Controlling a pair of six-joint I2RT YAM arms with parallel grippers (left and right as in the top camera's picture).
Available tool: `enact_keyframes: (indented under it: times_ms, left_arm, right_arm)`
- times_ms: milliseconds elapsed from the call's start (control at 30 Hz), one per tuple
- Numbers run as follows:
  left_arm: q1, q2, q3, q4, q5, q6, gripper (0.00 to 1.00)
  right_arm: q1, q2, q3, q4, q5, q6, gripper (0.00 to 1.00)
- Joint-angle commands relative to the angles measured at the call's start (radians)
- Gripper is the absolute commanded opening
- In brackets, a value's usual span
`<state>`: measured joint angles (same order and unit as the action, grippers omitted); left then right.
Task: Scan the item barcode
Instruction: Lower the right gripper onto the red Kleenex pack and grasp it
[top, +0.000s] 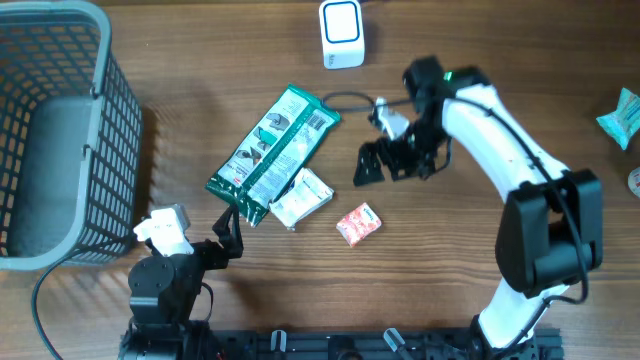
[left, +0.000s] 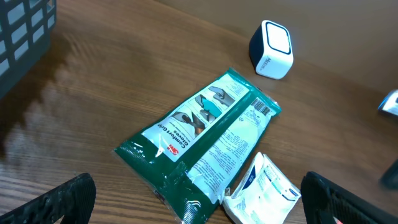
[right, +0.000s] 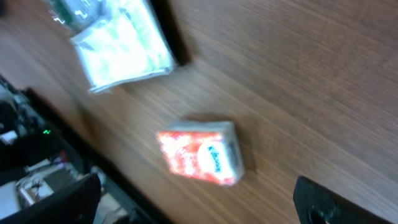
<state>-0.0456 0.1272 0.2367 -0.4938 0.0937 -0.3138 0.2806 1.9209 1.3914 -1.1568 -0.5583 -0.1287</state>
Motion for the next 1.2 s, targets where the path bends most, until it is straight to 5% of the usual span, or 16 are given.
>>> enact_keyframes:
  times_ms: [0, 533, 633, 933, 967, 1033, 1167]
  left_arm:
    - [0.005, -0.003, -0.005, 0.003, -0.013, -0.009, 1.0]
    - [0.005, -0.003, -0.005, 0.003, -0.013, -0.009, 1.0]
    - [0.005, -0.003, -0.005, 0.003, -0.013, -0.009, 1.0]
    - [0.005, -0.003, -0.005, 0.003, -0.013, -0.009, 1.0]
    - [0.005, -0.003, -0.005, 0.003, -0.013, -0.009, 1.0]
    - [0.005, -0.003, -0.005, 0.003, -0.013, -0.009, 1.0]
    - [0.005, -0.003, -0.005, 0.003, -0.013, -0.009, 1.0]
  right_arm:
    - [-0.003, 0.01, -0.1, 0.089, -0.027, 0.006, 1.0]
    - [0.09, 0.011, -0.347, 0.415, -0.07, 0.078, 0.99]
    - [0.128, 0.011, -0.357, 0.41, -0.038, 0.08, 0.93]
    - [0.152, 0.011, -0.398, 0.385, 0.063, 0.132, 0.56]
    - [0.152, 0.011, -0.402, 0.385, 0.062, 0.132, 0.48]
    - [0.152, 0.011, -0.41, 0.386, 0.062, 0.141, 0.05]
    - [0.152, 0.011, -0.409, 0.387, 0.059, 0.141, 0.04]
